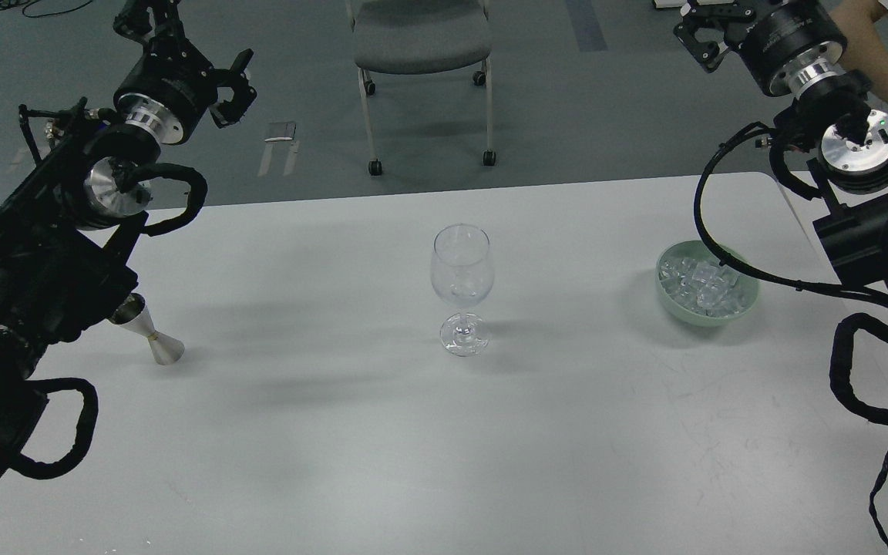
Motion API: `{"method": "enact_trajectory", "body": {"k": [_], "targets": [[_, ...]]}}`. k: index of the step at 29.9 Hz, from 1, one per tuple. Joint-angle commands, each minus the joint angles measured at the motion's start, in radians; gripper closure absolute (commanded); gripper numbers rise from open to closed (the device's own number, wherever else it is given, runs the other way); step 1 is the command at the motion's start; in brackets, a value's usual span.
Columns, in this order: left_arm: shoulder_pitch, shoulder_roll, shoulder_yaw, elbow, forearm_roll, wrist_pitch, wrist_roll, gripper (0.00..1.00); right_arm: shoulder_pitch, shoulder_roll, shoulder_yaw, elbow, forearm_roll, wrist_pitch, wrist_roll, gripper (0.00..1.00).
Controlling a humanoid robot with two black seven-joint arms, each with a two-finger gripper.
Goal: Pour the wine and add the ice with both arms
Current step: 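Lower the left gripper toward the metal jigger on the table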
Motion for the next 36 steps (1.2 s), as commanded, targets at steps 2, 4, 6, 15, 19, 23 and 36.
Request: {"method": "enact_trajectory", "body": {"k": [2,4,6,15,19,23,36], "targets": [[-0.001,0.000,0.001,0.000,0.000,-0.015,-0.010,0.02,-0.004,-0.001,0.004,0.002,0.000,0.001,0.007,0.00],[0.002,0.000,0.001,0.000,0.001,-0.015,-0.010,0.02,-0.004,-0.001,0.004,0.002,-0.002,-0.001,0.007,0.00],[0.005,0.002,0.001,0.000,0.001,-0.015,-0.010,0.02,-0.004,-0.001,0.004,0.002,-0.002,-0.004,0.007,0.00],[0.028,-0.007,-0.021,0.000,-0.017,-0.015,-0.010,0.02,-0.005,-0.001,0.004,-0.002,-0.002,-0.001,0.007,0.00],[0.028,-0.007,-0.019,0.000,-0.017,0.000,-0.007,0.02,-0.007,-0.001,0.004,-0.004,-0.002,-0.004,0.007,0.00],[0.028,-0.007,-0.015,0.000,-0.016,0.000,-0.009,0.01,-0.010,-0.001,0.002,-0.002,-0.002,-0.004,0.008,0.00],[0.033,-0.006,-0.018,0.000,-0.017,-0.004,0.000,0.01,-0.030,0.002,0.001,0.007,-0.002,0.004,0.007,0.00]]}}
